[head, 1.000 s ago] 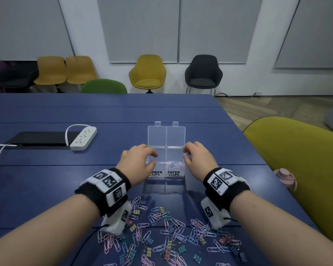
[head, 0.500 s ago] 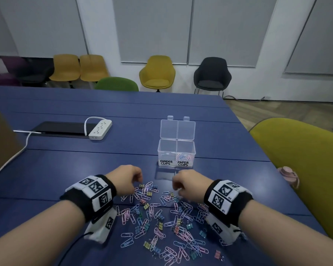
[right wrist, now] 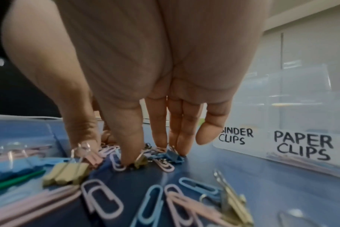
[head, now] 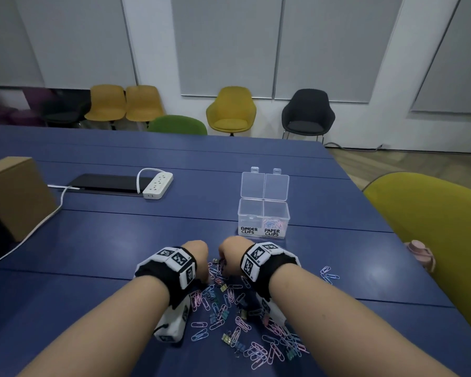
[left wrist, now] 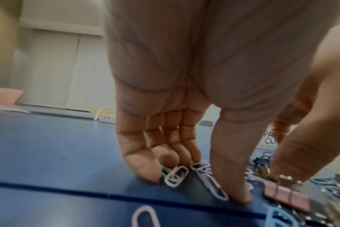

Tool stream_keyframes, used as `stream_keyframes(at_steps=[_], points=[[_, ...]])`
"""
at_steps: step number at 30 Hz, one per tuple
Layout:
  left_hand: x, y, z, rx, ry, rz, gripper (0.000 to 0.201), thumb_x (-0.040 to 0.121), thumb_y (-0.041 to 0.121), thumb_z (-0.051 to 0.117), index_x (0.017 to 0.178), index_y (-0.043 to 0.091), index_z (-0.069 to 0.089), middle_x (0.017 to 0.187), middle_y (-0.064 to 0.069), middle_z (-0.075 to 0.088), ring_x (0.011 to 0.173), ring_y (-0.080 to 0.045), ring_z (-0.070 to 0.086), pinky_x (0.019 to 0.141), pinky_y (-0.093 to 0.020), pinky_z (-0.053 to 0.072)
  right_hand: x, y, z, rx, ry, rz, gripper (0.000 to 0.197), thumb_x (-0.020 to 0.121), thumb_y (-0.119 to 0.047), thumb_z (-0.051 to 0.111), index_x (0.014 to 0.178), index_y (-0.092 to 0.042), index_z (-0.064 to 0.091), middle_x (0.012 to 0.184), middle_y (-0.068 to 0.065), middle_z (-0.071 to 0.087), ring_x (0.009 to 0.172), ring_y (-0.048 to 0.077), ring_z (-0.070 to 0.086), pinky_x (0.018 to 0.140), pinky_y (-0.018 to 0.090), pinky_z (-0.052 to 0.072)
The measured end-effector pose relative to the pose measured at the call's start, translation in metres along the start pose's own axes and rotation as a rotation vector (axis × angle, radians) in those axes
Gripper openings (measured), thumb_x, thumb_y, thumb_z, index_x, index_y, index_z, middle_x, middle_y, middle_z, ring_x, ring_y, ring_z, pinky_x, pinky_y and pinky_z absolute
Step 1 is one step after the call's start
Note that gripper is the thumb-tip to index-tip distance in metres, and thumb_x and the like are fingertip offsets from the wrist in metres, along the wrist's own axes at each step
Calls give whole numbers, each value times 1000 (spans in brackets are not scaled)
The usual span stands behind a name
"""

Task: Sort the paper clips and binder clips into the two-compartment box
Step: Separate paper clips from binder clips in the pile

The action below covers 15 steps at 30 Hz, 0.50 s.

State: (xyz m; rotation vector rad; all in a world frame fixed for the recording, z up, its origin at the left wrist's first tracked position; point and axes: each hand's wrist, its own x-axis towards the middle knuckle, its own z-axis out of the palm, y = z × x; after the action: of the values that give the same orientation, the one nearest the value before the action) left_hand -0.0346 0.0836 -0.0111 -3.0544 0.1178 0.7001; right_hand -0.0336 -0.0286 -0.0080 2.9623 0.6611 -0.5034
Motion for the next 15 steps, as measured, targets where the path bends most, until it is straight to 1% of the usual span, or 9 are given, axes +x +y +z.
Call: stream_keyframes(at_steps=[1,2,5,6,7,10,12,14,15], points=[[0,0,0,5,-12,1,42,69,35,80,58,15,45,59,0,48,86,-27,67,76,-33,53,1,-1,0,-16,5,6,12,82,-13,64,81,-1,62,70,9,58,74,32,57,65,31,45],[0,1,1,4,-18,2,42,71,35,80,58,14,45,60,0,47,84,-26,65,74,-32,50,1,-2,0,-23,16,15,11,82,-10,63,74,-5,58,65,8,53,71,32,55,64,31,46],[-1,5,1,-3,0,-14,41,73,34,79,62,14,44,62,0,47,95,-25,67,77,-30,51,-5,-7,0,-48,33,18,12,86,-3,55,75,-7,52,64,9,47,71,32,53,65,34,47],[-2,5,1,-1,13,-16,40,74,33,78,63,14,44,63,0,47,96,-25,67,77,-30,51,-8,-8,1,-50,32,23,12,87,-2,53,76,-7,52,63,9,46,72,31,52,65,34,47],[-4,4,2,-17,21,-29,39,77,32,76,63,15,43,63,1,46,90,-24,66,74,-28,49,-10,-9,2,-47,36,28,10,87,-2,52,78,-6,54,65,10,47,72,31,52,66,34,46],[-3,-5,8,-79,46,-39,35,77,26,73,58,17,45,55,3,47,61,-17,52,61,-25,41,-21,-9,7,-27,71,62,16,87,-1,51,94,0,65,73,14,53,74,32,51,67,34,44],[1,-10,11,-115,39,-63,24,66,27,75,60,14,56,55,6,58,52,-14,54,62,-24,48,-30,-5,9,-14,82,84,22,88,1,49,102,1,65,91,21,63,82,35,57,71,36,47],[5,-12,13,-183,61,-70,28,56,33,81,72,13,70,68,3,71,64,-17,68,72,-33,59,-38,2,11,10,82,91,25,88,0,48,106,-1,65,108,21,65,97,36,62,80,38,49],[3,-9,12,-214,74,-70,32,57,35,84,78,13,72,75,0,74,73,-20,71,75,-36,60,-41,5,12,22,76,94,25,88,0,48,107,-2,65,111,20,65,101,35,63,82,38,50]])
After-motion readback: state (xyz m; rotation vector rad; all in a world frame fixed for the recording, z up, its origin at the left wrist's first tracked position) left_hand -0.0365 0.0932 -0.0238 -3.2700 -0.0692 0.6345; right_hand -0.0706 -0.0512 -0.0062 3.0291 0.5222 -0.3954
